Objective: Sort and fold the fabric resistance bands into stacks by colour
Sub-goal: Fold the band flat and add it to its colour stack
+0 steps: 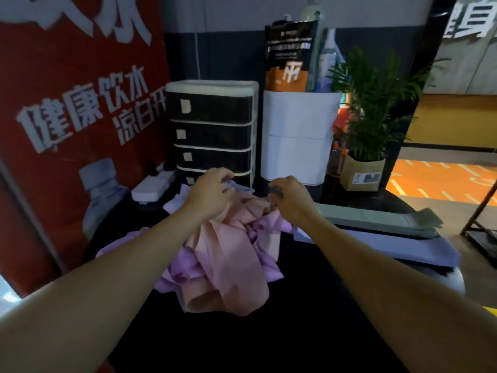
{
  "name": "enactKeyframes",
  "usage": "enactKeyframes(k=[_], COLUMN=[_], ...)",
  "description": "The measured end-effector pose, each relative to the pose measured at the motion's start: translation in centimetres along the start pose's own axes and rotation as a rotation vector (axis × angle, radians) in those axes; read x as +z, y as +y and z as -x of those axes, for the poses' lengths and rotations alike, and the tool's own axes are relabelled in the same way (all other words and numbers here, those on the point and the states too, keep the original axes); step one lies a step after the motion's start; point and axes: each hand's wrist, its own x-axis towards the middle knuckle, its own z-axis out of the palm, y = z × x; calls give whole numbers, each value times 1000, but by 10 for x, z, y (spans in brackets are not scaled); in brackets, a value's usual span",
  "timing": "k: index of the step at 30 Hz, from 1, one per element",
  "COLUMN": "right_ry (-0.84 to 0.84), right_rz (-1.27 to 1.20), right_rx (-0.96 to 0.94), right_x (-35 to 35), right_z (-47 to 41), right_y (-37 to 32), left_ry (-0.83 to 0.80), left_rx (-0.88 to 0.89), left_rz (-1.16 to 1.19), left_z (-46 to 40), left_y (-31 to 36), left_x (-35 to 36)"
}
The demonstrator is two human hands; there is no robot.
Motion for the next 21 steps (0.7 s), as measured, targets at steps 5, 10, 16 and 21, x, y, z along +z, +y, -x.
enactKeyframes(k=[5, 10, 16, 21], right_ry=[-42, -111, -191, -229], right_rz=[-46, -97, -148, -168], right_rx=[-2, 64, 163, 171], right_x=[22, 42, 68, 75], right_z=[-43, -81, -102, -100], right_y=[-10, -7, 2, -4], left_ry=[13, -25, -49, -67], left_rx=[-77, -107, -134, -154], left_rz=[-32, -98, -122, -137], left_z=[-22, -42, -53, -49], left_y=[-38, -64, -85, -92], left_x=[-9, 1, 10, 8])
